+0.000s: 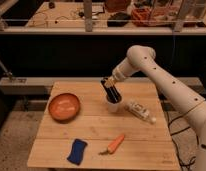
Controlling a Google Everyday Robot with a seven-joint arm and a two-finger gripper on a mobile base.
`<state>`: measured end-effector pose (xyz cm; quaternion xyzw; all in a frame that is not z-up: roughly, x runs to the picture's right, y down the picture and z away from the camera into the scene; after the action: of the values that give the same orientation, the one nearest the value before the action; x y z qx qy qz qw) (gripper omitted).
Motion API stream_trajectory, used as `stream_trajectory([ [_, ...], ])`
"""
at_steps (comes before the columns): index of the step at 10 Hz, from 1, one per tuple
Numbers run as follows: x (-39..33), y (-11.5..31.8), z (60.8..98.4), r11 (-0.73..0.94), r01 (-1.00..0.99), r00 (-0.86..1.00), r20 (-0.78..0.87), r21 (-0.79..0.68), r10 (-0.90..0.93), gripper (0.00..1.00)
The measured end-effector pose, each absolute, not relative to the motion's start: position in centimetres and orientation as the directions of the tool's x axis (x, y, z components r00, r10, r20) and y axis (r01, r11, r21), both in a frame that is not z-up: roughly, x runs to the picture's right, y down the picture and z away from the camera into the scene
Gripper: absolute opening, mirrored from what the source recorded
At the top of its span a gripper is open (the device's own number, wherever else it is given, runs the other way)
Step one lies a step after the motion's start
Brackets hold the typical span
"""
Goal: Place the eraser in the ceramic cup
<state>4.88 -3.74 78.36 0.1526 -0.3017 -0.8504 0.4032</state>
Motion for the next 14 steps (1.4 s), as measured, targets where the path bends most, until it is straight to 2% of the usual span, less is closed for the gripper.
stream_trajectory([
  [2,4.91,-3.72,78.46,-0.495,0.587,-0.627,-0.027,0.640,-0.778,0.00],
  [4,4.97,-3.72,78.46,-0.497,0.582,-0.625,-0.036,0.644,-0.780,0.10],
  [5,5.02,-3.79,78.43,-0.497,0.581,-0.623,-0.042,0.644,-0.781,0.25],
  [6,5.04,-3.78,78.43,-0.498,0.581,-0.621,-0.044,0.644,-0.782,0.35],
  [7,5.06,-3.75,78.43,-0.498,0.581,-0.621,-0.045,0.644,-0.783,0.40],
  [10,5.06,-3.73,78.36,-0.497,0.576,-0.621,-0.048,0.649,-0.783,0.73],
  [12,5.12,-3.78,78.32,-0.495,0.577,-0.618,-0.049,0.650,-0.785,0.80],
  [14,5.12,-3.81,78.29,-0.491,0.577,-0.615,-0.049,0.653,-0.787,0.80],
])
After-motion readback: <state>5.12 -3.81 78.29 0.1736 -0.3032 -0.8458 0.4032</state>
